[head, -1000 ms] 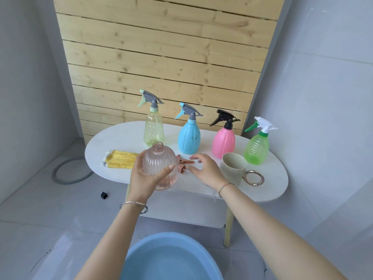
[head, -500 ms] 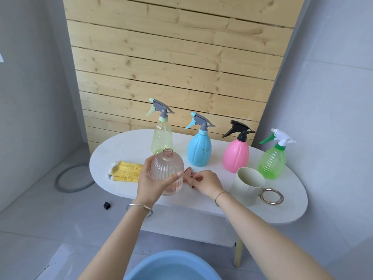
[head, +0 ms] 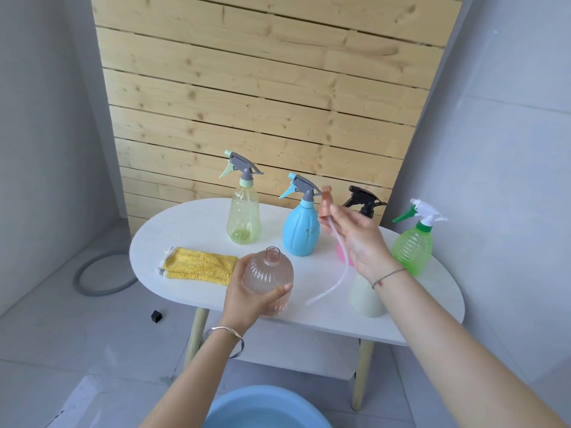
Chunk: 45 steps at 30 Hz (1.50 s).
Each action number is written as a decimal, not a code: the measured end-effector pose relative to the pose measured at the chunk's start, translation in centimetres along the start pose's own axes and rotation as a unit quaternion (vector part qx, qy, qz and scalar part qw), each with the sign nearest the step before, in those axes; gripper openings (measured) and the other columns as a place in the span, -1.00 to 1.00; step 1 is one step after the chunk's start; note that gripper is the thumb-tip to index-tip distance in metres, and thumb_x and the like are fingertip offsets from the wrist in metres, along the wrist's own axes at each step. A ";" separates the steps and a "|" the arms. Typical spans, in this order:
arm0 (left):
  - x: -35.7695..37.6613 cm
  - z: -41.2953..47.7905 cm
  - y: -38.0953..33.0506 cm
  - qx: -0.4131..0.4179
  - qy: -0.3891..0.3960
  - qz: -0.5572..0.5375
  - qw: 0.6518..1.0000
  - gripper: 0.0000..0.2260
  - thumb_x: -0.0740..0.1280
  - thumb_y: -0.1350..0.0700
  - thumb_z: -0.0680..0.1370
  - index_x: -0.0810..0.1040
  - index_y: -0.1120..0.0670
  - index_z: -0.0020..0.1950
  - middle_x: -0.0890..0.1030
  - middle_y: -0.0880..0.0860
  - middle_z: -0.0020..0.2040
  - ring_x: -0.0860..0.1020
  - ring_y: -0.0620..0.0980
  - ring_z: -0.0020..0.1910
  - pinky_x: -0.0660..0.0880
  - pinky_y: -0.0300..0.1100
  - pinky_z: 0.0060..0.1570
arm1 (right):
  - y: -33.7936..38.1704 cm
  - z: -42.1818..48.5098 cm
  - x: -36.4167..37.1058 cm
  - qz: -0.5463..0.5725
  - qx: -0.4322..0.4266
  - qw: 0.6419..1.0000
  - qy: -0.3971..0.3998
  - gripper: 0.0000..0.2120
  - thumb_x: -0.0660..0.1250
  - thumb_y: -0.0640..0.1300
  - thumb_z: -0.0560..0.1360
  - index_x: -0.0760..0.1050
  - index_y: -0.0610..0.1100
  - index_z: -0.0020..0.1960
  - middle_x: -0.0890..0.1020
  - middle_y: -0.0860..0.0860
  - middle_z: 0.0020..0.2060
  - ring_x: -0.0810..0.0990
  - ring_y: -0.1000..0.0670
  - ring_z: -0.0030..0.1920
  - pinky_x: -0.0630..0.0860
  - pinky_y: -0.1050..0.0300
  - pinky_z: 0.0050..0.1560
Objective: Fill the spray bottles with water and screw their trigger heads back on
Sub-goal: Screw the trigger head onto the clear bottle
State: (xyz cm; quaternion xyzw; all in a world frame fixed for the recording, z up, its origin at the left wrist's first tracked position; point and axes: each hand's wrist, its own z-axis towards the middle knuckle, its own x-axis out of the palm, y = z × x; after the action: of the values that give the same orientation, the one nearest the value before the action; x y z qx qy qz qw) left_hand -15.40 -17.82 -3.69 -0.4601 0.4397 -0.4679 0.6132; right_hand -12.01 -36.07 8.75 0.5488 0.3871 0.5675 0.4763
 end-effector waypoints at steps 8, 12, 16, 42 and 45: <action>1.4 0.1 -0.8 0.001 0.064 0.016 0.998 -0.35 0.64 0.15 0.24 0.34 0.01 0.18 0.47 -0.22 0.08 0.44 -0.45 0.03 0.31 -0.62 -0.12 | 3.9 1.0 2.9 0.057 -0.093 0.993 -0.033 -0.89 0.29 -0.23 0.56 0.60 -0.16 -0.07 0.66 -0.01 -0.13 0.63 0.07 -0.07 0.54 0.18 0.13; 1.4 0.1 -0.8 -0.012 0.065 0.005 0.998 -0.35 0.64 0.15 0.24 0.32 -0.02 0.16 0.48 -0.19 0.09 0.46 -0.28 0.07 0.34 -0.60 -0.12 | 4.5 1.2 4.6 0.060 -0.127 0.989 -0.054 -0.89 0.29 -0.24 0.56 0.59 -0.19 0.01 0.65 0.01 -0.13 0.61 0.09 -0.10 0.54 0.24 0.14; 1.4 0.0 -1.0 -0.014 0.067 0.000 0.998 -0.34 0.64 0.14 0.23 0.32 -0.02 0.16 0.47 -0.21 0.08 0.44 -0.38 0.05 0.34 -0.60 -0.12 | 4.4 1.5 5.6 0.068 -0.142 0.986 -0.059 -0.83 0.28 -0.26 0.56 0.57 -0.28 0.10 0.66 0.06 -0.20 0.61 0.09 -0.11 0.53 0.27 0.13; 1.4 0.2 -0.8 -0.008 0.075 -0.012 0.997 -0.33 0.64 0.13 0.23 0.32 0.03 0.18 0.47 -0.20 0.10 0.45 -0.41 0.05 0.36 -0.56 -0.07 | -3.0 -1.1 1.8 -0.161 -0.033 0.974 0.159 -0.80 0.35 -0.30 0.49 0.56 -0.25 0.12 0.68 0.01 0.04 0.63 0.14 0.07 0.48 0.38 0.06; 1.4 0.3 -0.7 -0.015 0.078 -0.017 0.997 -0.35 0.64 0.14 0.24 0.32 0.00 0.16 0.49 -0.17 0.09 0.48 -0.34 0.05 0.37 -0.55 -0.09 | -4.6 -1.4 1.5 -0.171 -0.021 0.973 0.155 -0.75 0.37 -0.28 0.49 0.55 -0.30 0.15 0.65 -0.11 0.11 0.61 0.11 0.08 0.48 0.36 0.08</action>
State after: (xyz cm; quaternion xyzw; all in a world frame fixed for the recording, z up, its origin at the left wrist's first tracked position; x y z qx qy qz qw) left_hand -15.03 -19.24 -3.08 -0.4384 0.4853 -0.5064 0.5620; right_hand -12.78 -33.34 4.55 0.3700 0.5325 0.5637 0.5117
